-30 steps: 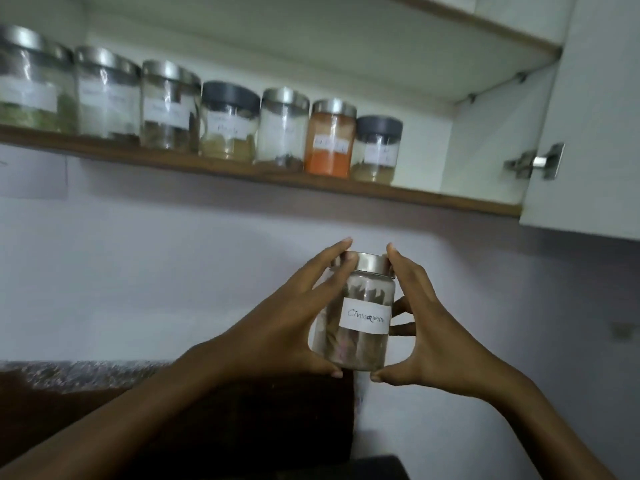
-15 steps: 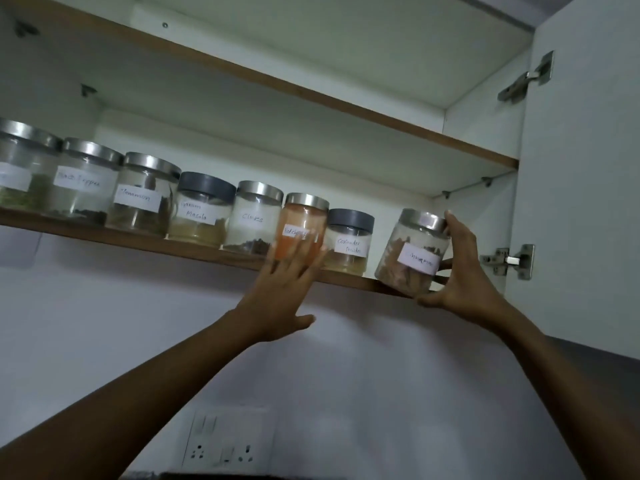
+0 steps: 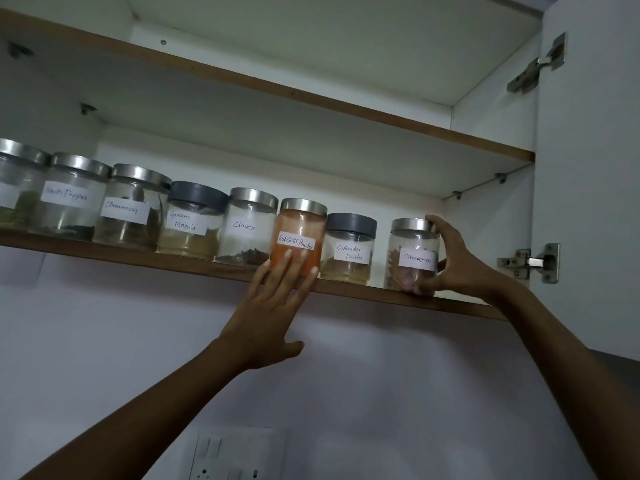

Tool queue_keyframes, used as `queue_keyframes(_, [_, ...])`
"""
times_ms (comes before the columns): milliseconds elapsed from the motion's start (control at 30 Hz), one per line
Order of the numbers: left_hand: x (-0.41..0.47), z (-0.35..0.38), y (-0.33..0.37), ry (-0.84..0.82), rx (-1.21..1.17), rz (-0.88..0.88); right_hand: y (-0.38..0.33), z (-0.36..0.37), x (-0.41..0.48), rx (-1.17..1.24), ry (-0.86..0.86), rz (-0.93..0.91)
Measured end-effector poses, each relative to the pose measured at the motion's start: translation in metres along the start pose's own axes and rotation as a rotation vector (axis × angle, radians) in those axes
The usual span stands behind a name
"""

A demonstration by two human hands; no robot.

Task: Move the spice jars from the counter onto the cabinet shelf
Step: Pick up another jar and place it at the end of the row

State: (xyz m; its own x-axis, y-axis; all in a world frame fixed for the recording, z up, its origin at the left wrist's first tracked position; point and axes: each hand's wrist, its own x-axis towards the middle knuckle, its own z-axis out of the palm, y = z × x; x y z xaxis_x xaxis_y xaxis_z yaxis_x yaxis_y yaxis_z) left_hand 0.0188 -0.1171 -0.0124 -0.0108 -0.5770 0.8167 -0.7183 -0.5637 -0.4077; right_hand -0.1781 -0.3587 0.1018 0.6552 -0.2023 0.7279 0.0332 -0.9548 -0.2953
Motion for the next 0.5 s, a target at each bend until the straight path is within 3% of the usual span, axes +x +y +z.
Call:
queue_keyframes(367, [0.002, 0.006, -0.002, -0.062, -0.015, 0.008, -0.007, 0.032, 0.013, -0.018, 0.132, -0.051])
queue_keyframes(500, [0.003, 0.006, -0.005, -0.098, -0.034, 0.013, -0.006, 0.035, 0.004, -0.011, 0.094, 0.042])
